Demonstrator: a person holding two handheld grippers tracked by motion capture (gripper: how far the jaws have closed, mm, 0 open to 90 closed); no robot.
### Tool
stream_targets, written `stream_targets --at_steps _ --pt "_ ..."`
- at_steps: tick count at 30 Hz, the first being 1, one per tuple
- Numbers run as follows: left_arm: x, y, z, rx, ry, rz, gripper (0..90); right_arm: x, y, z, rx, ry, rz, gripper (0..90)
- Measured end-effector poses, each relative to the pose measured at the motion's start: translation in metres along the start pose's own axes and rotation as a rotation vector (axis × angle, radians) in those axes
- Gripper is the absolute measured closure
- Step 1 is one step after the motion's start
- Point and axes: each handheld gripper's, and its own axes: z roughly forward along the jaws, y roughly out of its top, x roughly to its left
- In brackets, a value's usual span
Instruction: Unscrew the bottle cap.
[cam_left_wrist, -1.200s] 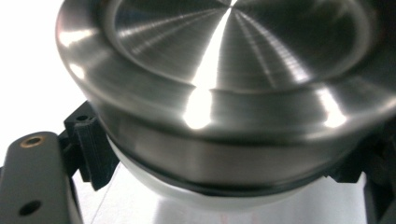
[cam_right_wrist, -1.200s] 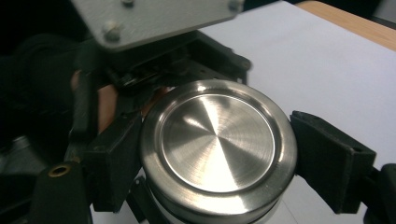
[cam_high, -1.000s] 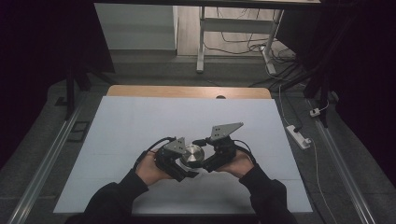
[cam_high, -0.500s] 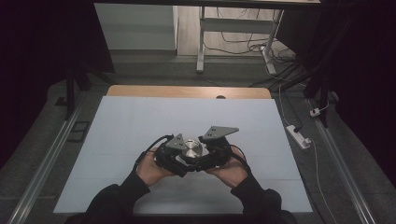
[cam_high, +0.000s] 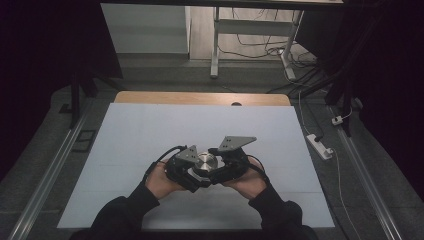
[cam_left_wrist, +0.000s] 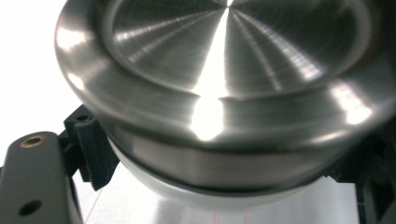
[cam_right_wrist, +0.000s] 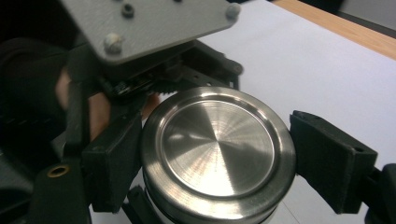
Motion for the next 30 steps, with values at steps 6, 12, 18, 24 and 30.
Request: stream_targets --at_steps 6,12,18,24,30 --pt "-0.006 0.002 0.001 -0.003 -0.059 0.055 15.5 -0.012 -0.005 -0.008 -0.018 0.183 -0.108 19.6" --pt "-0.003 0.002 -0.001 -0.002 0.008 0.012 15.5 -0.010 0.001 -0.018 -0.019 0.090 -0.040 6.4" --pt "0.001 0.001 -0.002 -0.004 0.104 -0.063 15.5 0.006 0.005 -0.013 0.005 -0.103 0.035 7.2" --pt "0.000 0.001 -0.001 0.006 0.125 -0.071 15.5 0.019 0.006 0.003 -0.002 -0.203 0.062 12.8" --pt "0.000 0.001 -0.001 0.000 0.101 -0.066 15.5 0.018 0.003 0.006 -0.019 -0.210 0.084 19.6"
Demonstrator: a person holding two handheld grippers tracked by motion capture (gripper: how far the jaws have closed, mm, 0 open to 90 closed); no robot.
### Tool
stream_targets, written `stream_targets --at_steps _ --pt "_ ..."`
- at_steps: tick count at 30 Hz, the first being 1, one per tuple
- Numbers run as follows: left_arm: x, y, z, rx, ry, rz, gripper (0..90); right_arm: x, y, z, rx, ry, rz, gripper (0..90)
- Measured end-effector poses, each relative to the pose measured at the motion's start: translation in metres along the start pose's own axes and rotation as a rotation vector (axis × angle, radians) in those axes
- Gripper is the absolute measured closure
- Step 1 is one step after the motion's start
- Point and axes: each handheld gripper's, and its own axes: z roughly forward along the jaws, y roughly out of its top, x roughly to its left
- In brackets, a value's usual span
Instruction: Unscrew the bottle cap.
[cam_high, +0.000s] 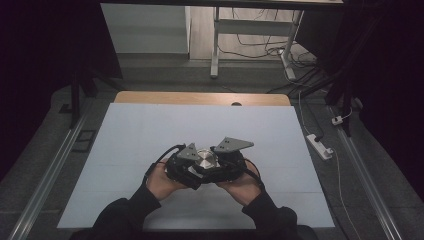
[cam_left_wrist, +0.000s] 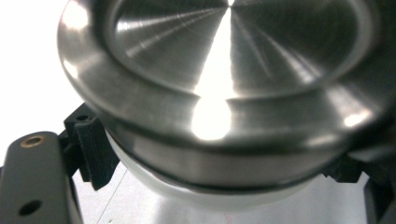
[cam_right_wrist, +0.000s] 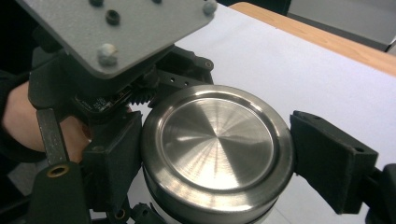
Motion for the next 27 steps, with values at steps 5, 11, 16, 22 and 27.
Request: stream_targets --at_steps 5,11,16,22,27 --pt "0.000 -0.001 -0.002 -0.018 -0.053 0.024 15.5 -0.005 0.002 -0.003 0.012 0.074 -0.049 19.8" --pt "-0.002 -0.001 -0.004 -0.053 -0.165 0.075 15.6 -0.027 -0.001 -0.008 -0.033 0.327 -0.132 19.7" --pt "-0.003 0.001 -0.003 -0.039 -0.133 0.064 15.5 -0.035 -0.002 -0.013 -0.015 0.383 -0.122 6.4" --pt "0.002 -0.001 -0.003 -0.027 -0.044 -0.009 15.5 -0.019 0.007 -0.017 0.031 0.168 -0.085 5.6" --pt "-0.001 0.001 -0.001 0.005 0.004 -0.010 15.5 -0.003 0.007 -0.009 0.030 0.059 -0.046 9.7"
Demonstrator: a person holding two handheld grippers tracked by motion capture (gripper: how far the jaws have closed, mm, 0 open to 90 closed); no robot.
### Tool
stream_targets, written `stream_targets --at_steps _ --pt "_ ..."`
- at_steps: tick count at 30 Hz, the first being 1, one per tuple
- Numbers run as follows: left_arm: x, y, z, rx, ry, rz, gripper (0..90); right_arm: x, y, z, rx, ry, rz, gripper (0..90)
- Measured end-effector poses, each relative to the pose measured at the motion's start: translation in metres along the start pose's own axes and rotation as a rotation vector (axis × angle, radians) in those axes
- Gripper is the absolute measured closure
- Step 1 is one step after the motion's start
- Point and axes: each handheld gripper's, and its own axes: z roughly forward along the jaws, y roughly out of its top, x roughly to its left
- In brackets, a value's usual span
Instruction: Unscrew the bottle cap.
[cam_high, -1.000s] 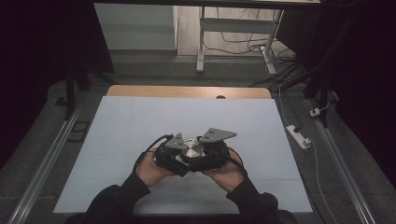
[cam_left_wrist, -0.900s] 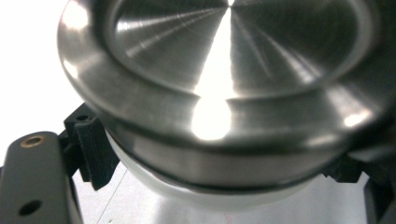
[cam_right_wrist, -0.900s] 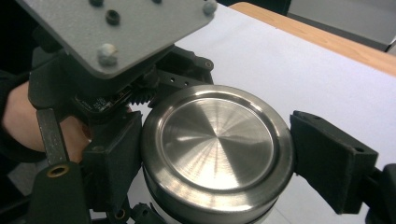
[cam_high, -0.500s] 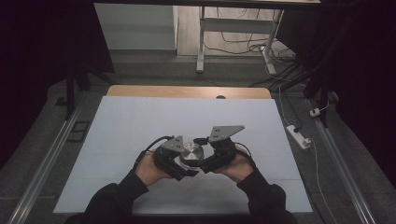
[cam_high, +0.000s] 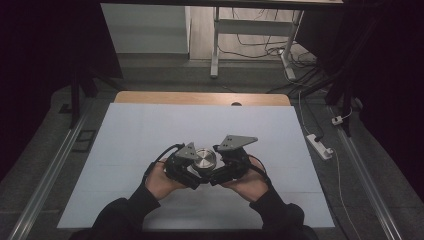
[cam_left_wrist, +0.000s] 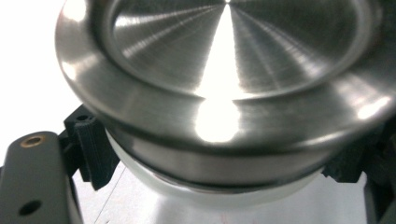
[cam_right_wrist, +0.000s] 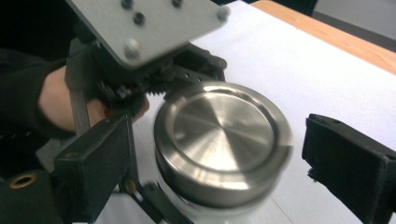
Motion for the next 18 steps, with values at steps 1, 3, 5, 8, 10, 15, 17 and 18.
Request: stream_targets --at_steps 1,3,5,8,10,15,17,18 --pt "0.000 0.000 0.000 0.000 0.000 0.000 15.5 0.002 0.000 0.002 0.000 -0.015 0.004 10.0" --pt "-0.002 0.001 0.002 0.004 -0.003 0.006 15.5 0.005 -0.001 0.006 0.002 -0.038 0.014 12.3" --pt "-0.004 0.002 0.002 -0.001 -0.013 0.005 15.5 0.006 -0.002 0.008 0.004 -0.054 0.003 16.6" --pt "-0.003 0.001 0.001 -0.002 -0.024 0.009 15.5 0.003 -0.004 0.008 -0.003 -0.039 0.014 18.7" --pt "-0.001 0.000 0.001 -0.002 -0.049 0.026 15.5 0.001 -0.004 0.006 0.004 -0.014 0.002 20.1" --pt "0.000 -0.002 0.002 -0.004 -0.093 0.049 15.5 -0.008 -0.006 0.005 0.010 0.090 -0.016 20.3" --pt "0.000 -0.002 0.002 -0.011 -0.115 0.055 15.5 -0.010 -0.007 0.005 0.004 0.116 -0.020 20.3" --pt "0.000 -0.003 0.001 -0.015 -0.138 0.063 15.5 -0.015 -0.008 0.004 -0.008 0.165 -0.023 20.3"
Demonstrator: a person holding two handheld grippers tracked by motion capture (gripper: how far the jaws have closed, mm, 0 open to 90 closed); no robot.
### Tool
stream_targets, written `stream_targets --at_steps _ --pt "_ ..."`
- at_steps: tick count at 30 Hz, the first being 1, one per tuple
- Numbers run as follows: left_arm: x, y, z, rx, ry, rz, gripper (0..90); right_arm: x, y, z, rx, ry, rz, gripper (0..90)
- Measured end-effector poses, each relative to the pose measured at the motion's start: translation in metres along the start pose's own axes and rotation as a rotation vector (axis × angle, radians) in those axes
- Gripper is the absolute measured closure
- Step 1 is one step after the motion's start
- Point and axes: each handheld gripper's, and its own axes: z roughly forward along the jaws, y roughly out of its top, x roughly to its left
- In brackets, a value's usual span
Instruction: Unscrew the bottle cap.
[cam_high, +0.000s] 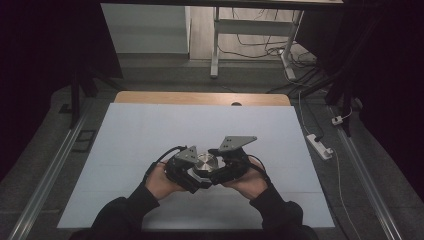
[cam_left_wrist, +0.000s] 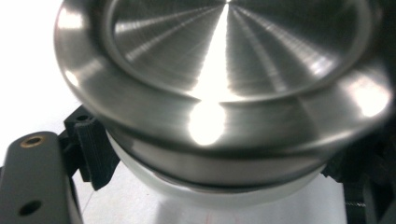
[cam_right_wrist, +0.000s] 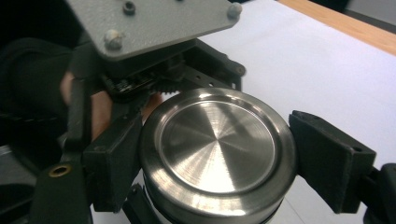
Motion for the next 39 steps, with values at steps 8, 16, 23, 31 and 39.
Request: stream_targets --at_steps 8,16,23,31,39 --pt "0.001 -0.001 -0.001 -0.010 -0.057 0.027 15.5 -0.007 -0.003 -0.003 -0.031 0.106 -0.045 20.4" --pt "0.002 -0.001 -0.001 -0.007 -0.077 0.040 15.5 -0.009 -0.003 -0.008 -0.079 0.141 -0.070 20.4" --pt "0.003 -0.002 -0.001 -0.004 -0.056 0.025 15.5 -0.010 -0.002 -0.011 -0.086 0.114 -0.069 20.4" --pt "0.007 -0.004 -0.003 -0.003 -0.013 0.000 15.5 -0.012 -0.002 -0.014 -0.082 0.059 -0.066 20.4" --pt "0.010 -0.005 -0.006 0.001 0.016 -0.011 15.5 -0.011 -0.001 -0.019 -0.093 0.019 -0.068 20.4"
